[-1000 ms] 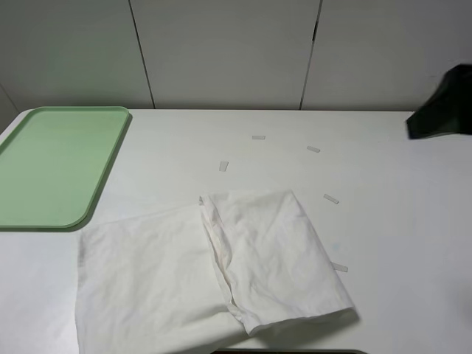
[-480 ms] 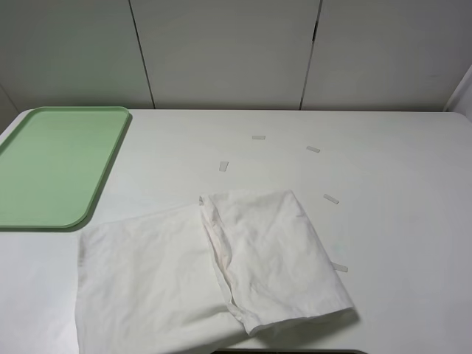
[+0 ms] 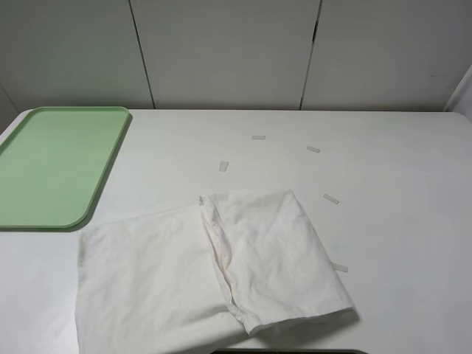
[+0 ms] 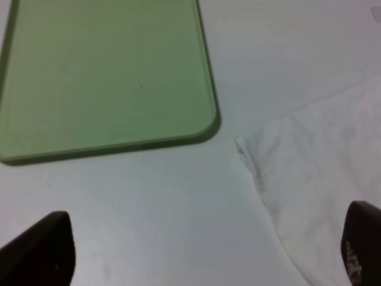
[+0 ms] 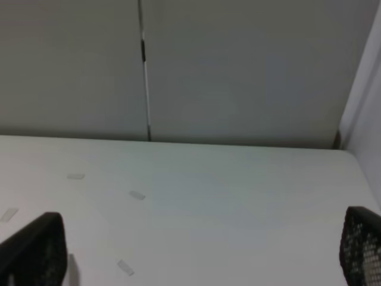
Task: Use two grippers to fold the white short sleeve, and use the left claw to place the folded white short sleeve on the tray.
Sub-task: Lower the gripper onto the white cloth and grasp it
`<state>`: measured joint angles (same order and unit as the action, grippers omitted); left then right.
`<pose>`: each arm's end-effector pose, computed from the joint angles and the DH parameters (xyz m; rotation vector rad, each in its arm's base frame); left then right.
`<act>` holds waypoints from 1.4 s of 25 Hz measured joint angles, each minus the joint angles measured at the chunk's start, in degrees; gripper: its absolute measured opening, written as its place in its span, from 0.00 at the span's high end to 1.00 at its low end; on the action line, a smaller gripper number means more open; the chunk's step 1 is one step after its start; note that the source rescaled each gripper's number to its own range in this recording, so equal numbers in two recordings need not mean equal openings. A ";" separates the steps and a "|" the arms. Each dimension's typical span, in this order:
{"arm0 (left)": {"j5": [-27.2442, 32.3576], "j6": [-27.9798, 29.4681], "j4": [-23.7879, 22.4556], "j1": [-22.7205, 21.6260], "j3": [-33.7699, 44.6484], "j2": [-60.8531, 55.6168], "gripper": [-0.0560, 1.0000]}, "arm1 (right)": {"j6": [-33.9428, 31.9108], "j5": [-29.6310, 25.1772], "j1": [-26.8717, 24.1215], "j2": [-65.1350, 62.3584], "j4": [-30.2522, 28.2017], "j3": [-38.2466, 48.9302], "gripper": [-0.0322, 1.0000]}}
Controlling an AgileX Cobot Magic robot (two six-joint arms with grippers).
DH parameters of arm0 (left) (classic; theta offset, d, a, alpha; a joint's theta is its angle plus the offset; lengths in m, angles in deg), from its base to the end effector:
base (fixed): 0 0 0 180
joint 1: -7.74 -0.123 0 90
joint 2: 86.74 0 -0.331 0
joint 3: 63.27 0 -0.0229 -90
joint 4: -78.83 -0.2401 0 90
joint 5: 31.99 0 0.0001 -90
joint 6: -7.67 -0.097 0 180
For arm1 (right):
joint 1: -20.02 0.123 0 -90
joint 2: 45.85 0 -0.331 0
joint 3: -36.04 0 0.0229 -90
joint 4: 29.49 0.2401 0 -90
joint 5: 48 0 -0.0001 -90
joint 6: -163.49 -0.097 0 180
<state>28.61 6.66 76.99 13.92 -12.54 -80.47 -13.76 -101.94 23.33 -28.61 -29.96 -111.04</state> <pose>-0.0536 0.0085 0.2641 0.1275 2.0482 -0.0176 -0.0523 -0.0037 0.3688 -0.0957 1.8143 -0.0025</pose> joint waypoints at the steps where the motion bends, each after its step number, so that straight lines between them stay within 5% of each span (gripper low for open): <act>1: 0.00 0.00 0.00 0.00 0.00 0.00 0.11 | 0.00 -0.17 0.00 -1.79 -0.37 0.67 0.00; 17: 0.00 0.00 -0.02 0.00 0.00 0.00 0.11 | 0.00 -4.13 0.00 -10.89 -0.61 16.07 0.00; 35: 0.00 0.00 -0.14 0.00 0.00 0.00 0.11 | 0.00 -4.64 0.00 -10.89 -4.64 16.80 0.00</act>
<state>28.61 6.66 76.85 13.92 -12.54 -80.47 -13.76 -106.58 23.33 -39.49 -34.60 -94.24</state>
